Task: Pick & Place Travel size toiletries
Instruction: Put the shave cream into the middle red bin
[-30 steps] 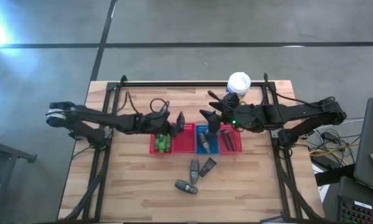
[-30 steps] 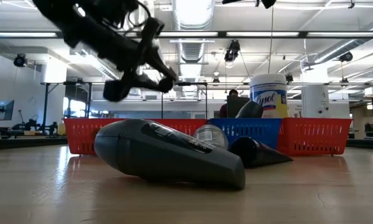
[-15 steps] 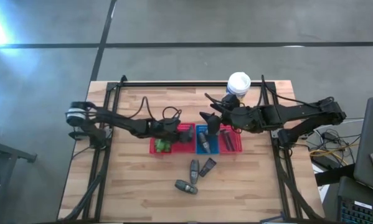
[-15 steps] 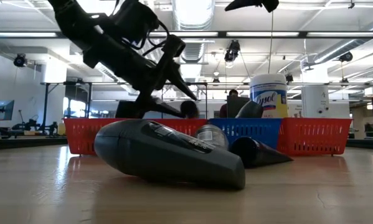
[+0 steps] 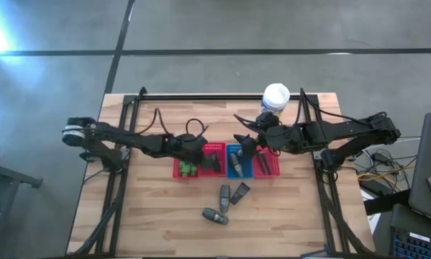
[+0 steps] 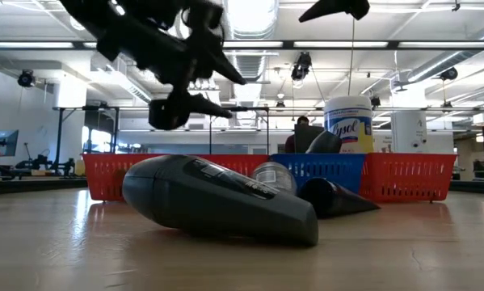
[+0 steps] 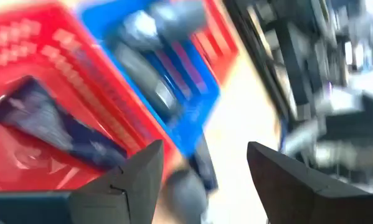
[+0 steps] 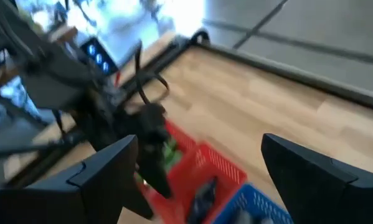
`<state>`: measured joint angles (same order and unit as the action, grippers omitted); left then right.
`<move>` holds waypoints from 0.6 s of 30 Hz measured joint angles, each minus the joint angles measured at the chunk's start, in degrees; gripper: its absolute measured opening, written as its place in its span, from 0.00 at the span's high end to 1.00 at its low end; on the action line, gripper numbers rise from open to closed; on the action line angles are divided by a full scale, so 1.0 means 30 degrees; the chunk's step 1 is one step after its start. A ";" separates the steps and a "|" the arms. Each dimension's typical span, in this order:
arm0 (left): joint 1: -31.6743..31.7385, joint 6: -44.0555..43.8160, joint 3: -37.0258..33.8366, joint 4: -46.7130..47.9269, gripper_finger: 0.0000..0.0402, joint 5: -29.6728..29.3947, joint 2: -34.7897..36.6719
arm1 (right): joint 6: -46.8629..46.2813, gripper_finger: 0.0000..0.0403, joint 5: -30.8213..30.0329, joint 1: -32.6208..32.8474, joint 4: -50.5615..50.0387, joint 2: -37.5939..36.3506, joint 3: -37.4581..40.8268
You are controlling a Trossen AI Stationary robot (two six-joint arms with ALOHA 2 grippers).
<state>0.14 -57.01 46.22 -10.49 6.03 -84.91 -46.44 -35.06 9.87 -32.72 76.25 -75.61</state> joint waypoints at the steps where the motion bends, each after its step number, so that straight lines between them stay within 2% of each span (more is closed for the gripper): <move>1: -0.0145 0.0964 0.0141 0.0556 0.41 0.0630 0.0181 | -0.0040 0.17 0.0346 -0.0007 -0.0397 -0.0007 0.0000; 3: -0.0532 0.2665 0.0428 0.2294 0.41 0.1583 0.0437 | -0.0070 0.18 0.0793 -0.0007 -0.1005 -0.0007 0.0000; 8: -0.2642 0.8692 0.1048 0.5635 0.41 0.1961 0.0497 | -0.0690 0.18 0.1935 -0.0073 -0.3276 -0.0015 0.0000; 11: -0.4262 1.2490 0.1128 0.5935 0.41 0.1710 0.0492 | -0.1403 0.18 0.2516 -0.0056 -0.4513 0.0022 0.0007; 13: -0.5015 1.3873 0.1120 0.6204 0.41 0.0864 0.0497 | -0.2123 0.17 0.3197 -0.0058 -0.5281 0.0066 0.0015; 18: -0.5449 1.6425 0.1106 0.6515 0.41 0.0331 0.0496 | -0.3663 0.14 0.6531 0.0185 -0.6034 0.0360 0.0121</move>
<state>-16.21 -7.73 49.54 9.06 7.03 -83.42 -57.42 -15.47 10.42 -50.82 77.33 -75.25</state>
